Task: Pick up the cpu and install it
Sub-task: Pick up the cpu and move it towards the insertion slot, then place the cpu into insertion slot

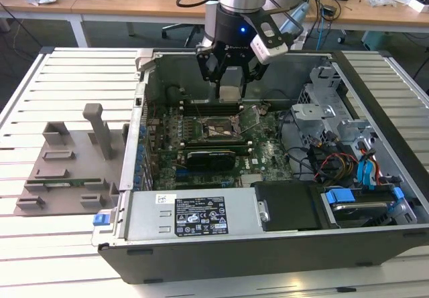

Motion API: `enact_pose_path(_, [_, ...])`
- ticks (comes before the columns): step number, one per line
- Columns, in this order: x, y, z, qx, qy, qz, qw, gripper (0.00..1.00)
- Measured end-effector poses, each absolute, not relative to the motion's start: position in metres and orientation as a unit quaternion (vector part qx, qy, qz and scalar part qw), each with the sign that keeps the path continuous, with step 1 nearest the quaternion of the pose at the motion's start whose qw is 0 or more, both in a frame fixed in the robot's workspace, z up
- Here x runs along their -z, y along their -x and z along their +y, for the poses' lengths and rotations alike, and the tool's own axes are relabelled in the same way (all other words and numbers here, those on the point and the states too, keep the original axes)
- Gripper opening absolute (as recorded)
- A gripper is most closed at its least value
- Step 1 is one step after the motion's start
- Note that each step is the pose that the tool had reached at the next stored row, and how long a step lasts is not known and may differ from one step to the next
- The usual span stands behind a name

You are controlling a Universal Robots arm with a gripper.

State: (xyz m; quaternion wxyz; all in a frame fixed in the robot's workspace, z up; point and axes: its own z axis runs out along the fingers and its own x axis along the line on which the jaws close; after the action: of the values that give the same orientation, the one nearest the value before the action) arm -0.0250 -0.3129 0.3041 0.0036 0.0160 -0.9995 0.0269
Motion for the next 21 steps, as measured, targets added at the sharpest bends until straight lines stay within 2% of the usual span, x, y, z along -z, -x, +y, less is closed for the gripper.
enact_pose_path(12, [-0.3038, 0.025, -0.3129, -0.027, -0.014, -1.0, 0.004, 0.55])
enact_pose_path(21, [-0.3036, 0.025, -0.3129, -0.027, 0.067, -0.997, 0.006, 0.55])
